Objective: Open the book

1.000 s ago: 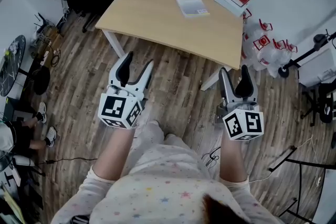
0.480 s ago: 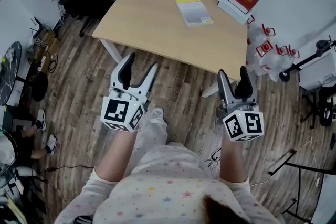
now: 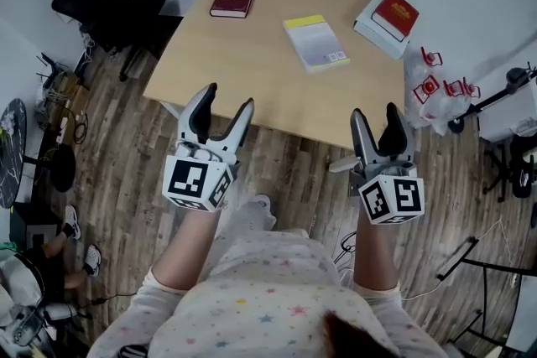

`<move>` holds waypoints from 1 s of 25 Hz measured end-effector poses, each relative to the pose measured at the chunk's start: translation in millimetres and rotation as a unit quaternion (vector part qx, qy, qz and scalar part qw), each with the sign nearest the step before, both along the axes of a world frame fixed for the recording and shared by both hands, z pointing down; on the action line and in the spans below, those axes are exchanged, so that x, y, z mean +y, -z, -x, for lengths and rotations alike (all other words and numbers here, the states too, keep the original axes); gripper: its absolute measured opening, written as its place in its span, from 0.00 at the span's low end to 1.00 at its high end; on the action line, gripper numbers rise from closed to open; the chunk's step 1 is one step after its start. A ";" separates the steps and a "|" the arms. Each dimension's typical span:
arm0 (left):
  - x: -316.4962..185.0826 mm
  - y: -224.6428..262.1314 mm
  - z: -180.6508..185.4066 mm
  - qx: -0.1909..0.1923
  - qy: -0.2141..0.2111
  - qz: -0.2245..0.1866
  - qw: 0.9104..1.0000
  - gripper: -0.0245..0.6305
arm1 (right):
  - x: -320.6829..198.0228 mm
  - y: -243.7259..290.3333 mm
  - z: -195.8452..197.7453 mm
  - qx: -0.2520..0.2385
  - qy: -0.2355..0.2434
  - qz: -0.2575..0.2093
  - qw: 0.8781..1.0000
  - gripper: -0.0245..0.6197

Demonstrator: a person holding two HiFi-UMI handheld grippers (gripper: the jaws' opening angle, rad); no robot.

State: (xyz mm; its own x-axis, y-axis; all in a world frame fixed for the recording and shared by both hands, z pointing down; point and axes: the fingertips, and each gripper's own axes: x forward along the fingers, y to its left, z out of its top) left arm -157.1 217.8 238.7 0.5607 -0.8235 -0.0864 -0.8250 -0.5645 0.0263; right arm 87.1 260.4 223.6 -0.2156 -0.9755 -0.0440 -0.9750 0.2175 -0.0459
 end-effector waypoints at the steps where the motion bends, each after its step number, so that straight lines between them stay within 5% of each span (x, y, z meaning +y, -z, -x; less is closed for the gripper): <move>1: -8.1 -1.1 1.5 0.000 -0.005 0.001 1.000 0.44 | -7.3 -0.7 2.7 0.000 -0.003 0.001 1.000 0.53; 15: -88.5 -24.8 3.7 0.014 0.002 0.033 0.999 0.44 | -91.2 -13.0 10.4 0.008 0.010 0.018 1.000 0.52; 25: -170.5 -17.6 -14.7 0.012 0.062 0.024 0.998 0.44 | -197.9 -8.8 -16.4 0.021 0.070 0.016 0.997 0.52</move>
State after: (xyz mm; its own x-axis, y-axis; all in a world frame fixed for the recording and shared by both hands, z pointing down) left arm -142.4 47.3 256.4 0.4531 -0.8897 -0.0565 -0.8870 -0.4563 0.0713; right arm 103.6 62.5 232.4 -0.3503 -0.9366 -0.0008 -0.9365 0.3503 -0.0151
